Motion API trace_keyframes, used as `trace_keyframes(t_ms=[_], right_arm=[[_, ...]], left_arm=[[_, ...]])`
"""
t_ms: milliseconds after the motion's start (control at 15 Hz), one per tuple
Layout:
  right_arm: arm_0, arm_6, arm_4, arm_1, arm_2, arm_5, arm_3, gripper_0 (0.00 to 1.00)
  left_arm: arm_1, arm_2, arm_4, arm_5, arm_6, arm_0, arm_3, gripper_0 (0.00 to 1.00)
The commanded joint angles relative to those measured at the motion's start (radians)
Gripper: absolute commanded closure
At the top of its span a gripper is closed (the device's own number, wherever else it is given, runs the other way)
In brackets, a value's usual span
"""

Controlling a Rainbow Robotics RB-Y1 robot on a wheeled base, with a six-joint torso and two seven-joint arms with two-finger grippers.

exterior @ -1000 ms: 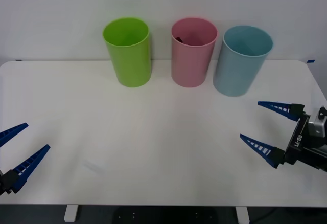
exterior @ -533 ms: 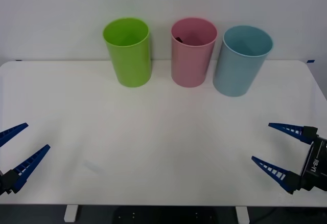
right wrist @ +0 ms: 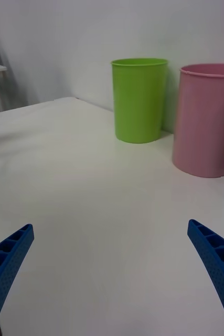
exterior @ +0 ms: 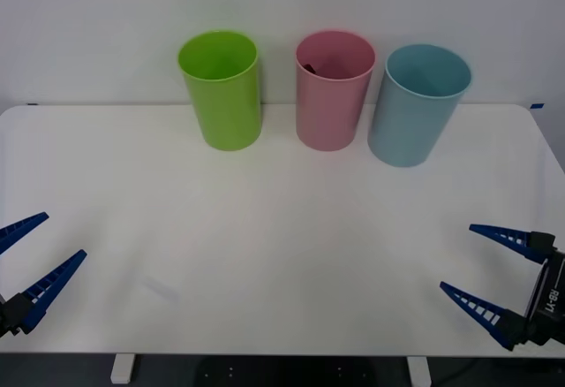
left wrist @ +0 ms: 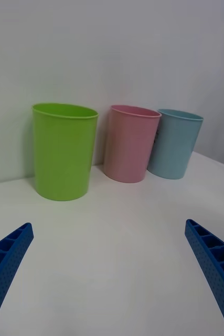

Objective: Grasp the object on the table and drop it into the matching bin: aluminum can to the light blue bin, PET bottle to the pink bin.

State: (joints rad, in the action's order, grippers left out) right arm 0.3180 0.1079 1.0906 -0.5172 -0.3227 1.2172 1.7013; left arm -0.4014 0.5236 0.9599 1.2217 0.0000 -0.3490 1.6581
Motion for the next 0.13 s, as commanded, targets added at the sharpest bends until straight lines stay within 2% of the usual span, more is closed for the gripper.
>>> trace_keyframes(t_ms=[67,133], right_arm=[[0.006,0.001,0.0,0.005,0.001,0.002,0.0,0.0],[0.006,0.001,0.0,0.005,0.001,0.002,0.0,0.0]], left_arm=[[0.0,0.0,0.0,0.0,0.0,0.0,0.0,0.0],[0.0,0.0,0.0,0.0,0.0,0.0,0.0,0.0]])
